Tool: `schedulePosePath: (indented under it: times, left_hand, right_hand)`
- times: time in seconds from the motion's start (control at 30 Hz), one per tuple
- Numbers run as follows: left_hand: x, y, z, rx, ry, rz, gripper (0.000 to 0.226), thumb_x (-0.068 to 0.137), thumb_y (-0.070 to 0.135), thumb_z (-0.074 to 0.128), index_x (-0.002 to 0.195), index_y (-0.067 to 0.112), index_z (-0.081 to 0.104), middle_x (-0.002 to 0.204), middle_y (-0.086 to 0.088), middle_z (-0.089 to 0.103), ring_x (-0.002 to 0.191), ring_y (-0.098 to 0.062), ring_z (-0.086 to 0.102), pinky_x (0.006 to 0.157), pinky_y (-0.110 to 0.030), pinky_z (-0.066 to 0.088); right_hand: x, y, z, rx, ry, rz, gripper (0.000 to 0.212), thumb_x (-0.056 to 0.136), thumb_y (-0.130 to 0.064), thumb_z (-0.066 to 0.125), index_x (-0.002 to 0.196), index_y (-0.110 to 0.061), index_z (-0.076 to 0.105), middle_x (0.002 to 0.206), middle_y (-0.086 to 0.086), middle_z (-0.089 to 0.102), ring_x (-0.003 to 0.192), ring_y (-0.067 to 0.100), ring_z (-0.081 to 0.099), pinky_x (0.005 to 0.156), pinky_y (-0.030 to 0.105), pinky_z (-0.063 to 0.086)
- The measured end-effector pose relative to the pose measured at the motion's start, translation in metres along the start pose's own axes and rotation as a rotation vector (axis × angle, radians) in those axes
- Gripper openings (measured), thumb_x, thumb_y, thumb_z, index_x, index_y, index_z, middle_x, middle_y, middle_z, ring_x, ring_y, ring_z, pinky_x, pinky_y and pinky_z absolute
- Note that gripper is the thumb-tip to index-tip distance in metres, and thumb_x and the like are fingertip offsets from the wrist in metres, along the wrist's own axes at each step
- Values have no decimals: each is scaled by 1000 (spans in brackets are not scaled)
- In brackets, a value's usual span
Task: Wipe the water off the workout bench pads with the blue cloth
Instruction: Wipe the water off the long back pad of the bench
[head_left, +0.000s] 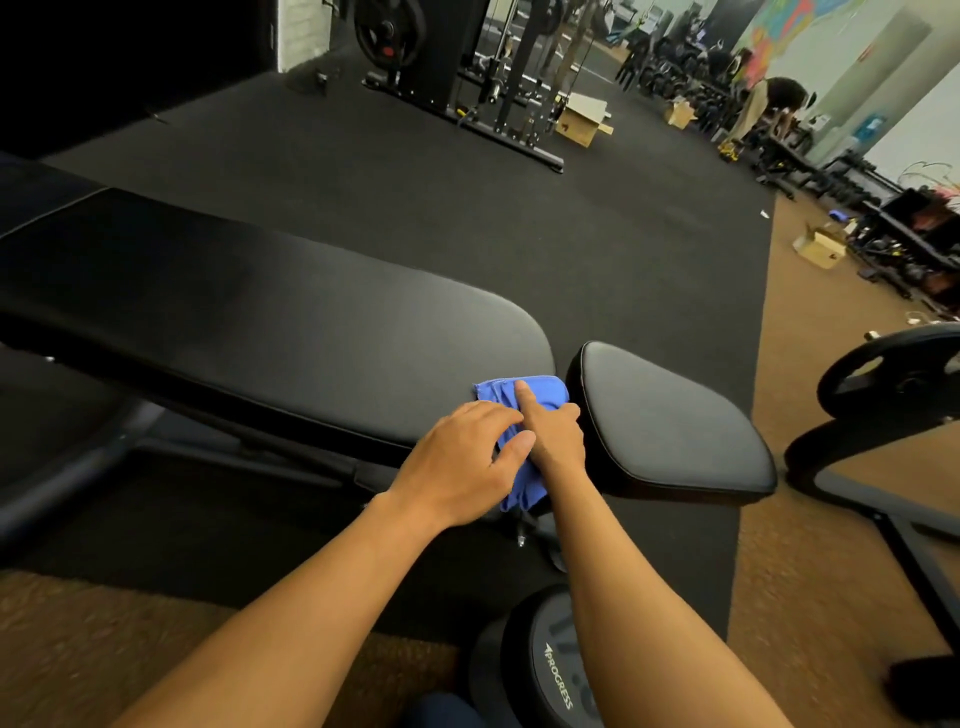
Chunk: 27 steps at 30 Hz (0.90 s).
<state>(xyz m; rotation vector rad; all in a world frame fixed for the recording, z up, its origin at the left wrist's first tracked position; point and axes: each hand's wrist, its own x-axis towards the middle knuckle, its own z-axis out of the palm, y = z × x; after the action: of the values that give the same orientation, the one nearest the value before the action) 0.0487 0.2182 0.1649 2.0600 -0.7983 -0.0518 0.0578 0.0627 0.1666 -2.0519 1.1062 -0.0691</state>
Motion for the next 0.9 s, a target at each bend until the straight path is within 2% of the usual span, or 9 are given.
schedulePosePath:
  times: [0.1, 0.23, 0.4, 0.53, 0.6, 0.67, 0.73, 0.8, 0.9]
  left_hand:
    - [-12, -1, 9, 5, 53, 16, 36, 99, 40, 44, 120, 19, 67, 120, 8, 67, 114, -10, 56, 101, -34, 46]
    - [-30, -7, 19, 98, 285, 6, 22, 92, 24, 53, 106, 15, 68, 108, 2, 65, 101, -19, 57, 89, -41, 50]
    - [-59, -4, 33, -30, 568, -278, 24, 84, 32, 69, 100, 19, 58, 103, 2, 53, 93, -23, 56, 75, -39, 48]
    - [-72, -3, 47, -400, 463, -756, 57, 76, 58, 79, 105, 16, 55, 105, 5, 57, 91, -18, 59, 71, -30, 42]
    - [-72, -2, 54, -660, 354, -771, 58, 69, 65, 80, 102, 19, 65, 95, 3, 71, 81, -18, 67, 64, -31, 47]
    - [-70, -1, 60, -730, 334, -715, 35, 78, 50, 81, 94, 21, 72, 85, 1, 75, 78, -21, 72, 61, -36, 53]
    - [-68, -2, 60, -710, 428, -731, 16, 87, 31, 77, 86, 15, 72, 78, -5, 74, 70, -24, 70, 61, -40, 55]
    - [-70, -4, 56, -754, 525, -779, 14, 92, 24, 71, 85, 12, 69, 75, -8, 71, 56, -18, 65, 56, -35, 55]
    - [-71, -11, 54, -769, 582, -773, 12, 96, 23, 68, 87, 15, 67, 82, -4, 73, 61, -12, 70, 61, -33, 61]
  right_hand:
    - [-16, 5, 5, 75, 3, 22, 85, 90, -67, 54, 144, -7, 29, 128, 13, 59, 103, 29, 58, 80, 39, 45]
    - [-38, 6, 14, 78, -2, 9, 93, 91, -64, 53, 153, -8, 13, 146, 20, 43, 118, 35, 55, 82, 39, 43]
    - [-62, 3, 19, 47, -24, 21, 101, 94, -61, 49, 157, -9, -10, 154, 24, 24, 125, 40, 47, 94, 45, 43]
    - [-77, 3, 18, -5, -84, 55, 110, 92, -64, 47, 154, -8, -23, 157, 28, 20, 131, 43, 43, 104, 47, 39]
    - [-81, 2, 14, -34, -122, 68, 112, 91, -69, 44, 152, -6, -26, 158, 30, 23, 135, 44, 40, 110, 48, 37]
    - [-83, -2, 4, -99, -161, 52, 105, 95, -67, 37, 154, -1, -18, 156, 28, 30, 137, 43, 40, 111, 45, 36]
    - [-83, -6, -10, -301, -188, -42, 81, 102, -56, 29, 156, 3, 16, 150, 24, 43, 129, 39, 49, 104, 40, 42]
    - [-84, -8, -17, -517, -128, -202, 52, 102, -44, 33, 131, -6, 55, 127, 14, 62, 106, 34, 60, 89, 36, 47]
    - [-84, -6, -16, -610, 21, -356, 29, 97, -37, 48, 109, -14, 60, 109, 8, 65, 85, 30, 57, 72, 33, 39]
